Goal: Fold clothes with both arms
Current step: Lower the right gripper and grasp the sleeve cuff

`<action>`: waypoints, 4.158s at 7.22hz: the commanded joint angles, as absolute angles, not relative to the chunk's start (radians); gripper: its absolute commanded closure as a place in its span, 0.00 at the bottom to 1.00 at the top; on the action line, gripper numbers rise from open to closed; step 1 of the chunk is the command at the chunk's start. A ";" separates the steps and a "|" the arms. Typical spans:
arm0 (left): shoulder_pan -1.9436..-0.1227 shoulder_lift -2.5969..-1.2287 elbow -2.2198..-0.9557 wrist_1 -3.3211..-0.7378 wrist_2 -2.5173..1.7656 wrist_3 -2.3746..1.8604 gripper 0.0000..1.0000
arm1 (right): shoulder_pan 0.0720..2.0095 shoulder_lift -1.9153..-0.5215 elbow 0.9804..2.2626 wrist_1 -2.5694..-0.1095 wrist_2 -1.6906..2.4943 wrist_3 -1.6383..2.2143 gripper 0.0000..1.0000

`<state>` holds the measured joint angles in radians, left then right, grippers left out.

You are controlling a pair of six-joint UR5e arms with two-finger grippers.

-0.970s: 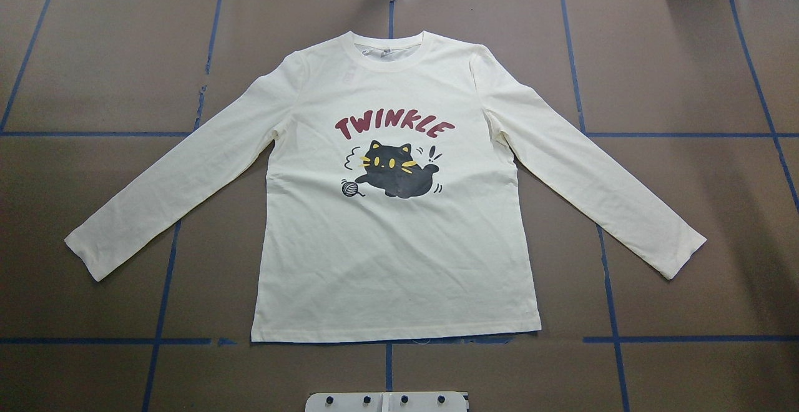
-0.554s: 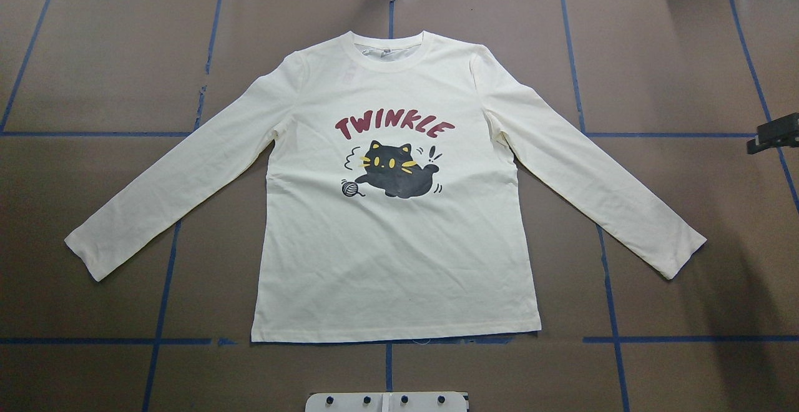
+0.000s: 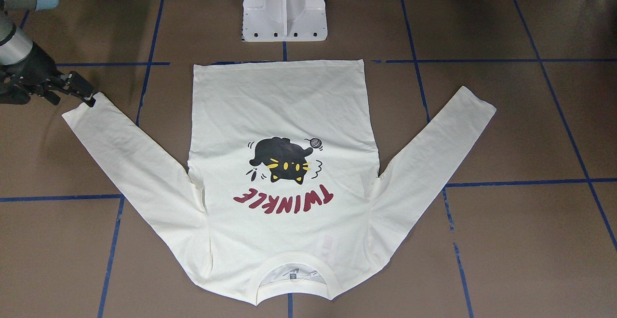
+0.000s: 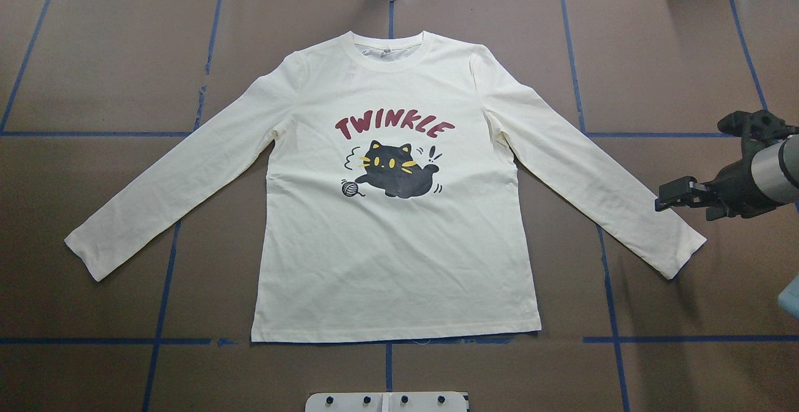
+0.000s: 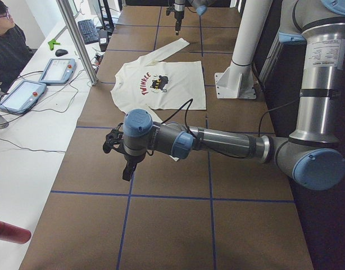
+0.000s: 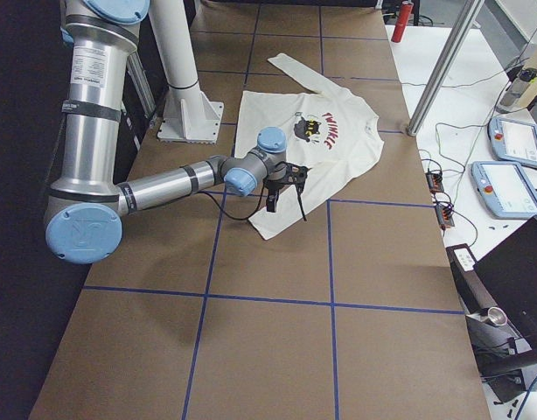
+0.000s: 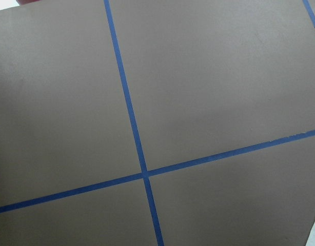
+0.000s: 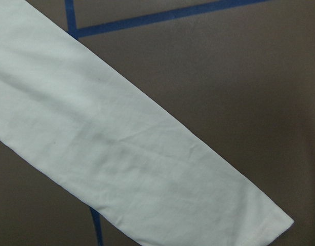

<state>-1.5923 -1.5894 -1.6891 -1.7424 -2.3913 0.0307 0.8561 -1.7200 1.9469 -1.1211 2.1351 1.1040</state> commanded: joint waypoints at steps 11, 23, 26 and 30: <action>-1.592 -1.588 -1.690 -1.746 -2.393 0.038 0.00 | 0.756 -1.768 1.809 -1.065 2.100 1.114 0.00; -1.592 -1.598 -1.687 -1.750 -2.393 0.038 0.00 | 0.747 -1.767 1.806 -1.046 2.145 1.123 0.02; -1.592 -1.600 -1.687 -1.750 -2.393 0.038 0.00 | 0.747 -1.766 1.793 -1.046 2.134 1.123 0.03; -1.592 -1.600 -1.687 -1.750 -2.393 0.038 0.00 | 0.747 -1.758 1.804 -1.046 2.149 1.121 1.00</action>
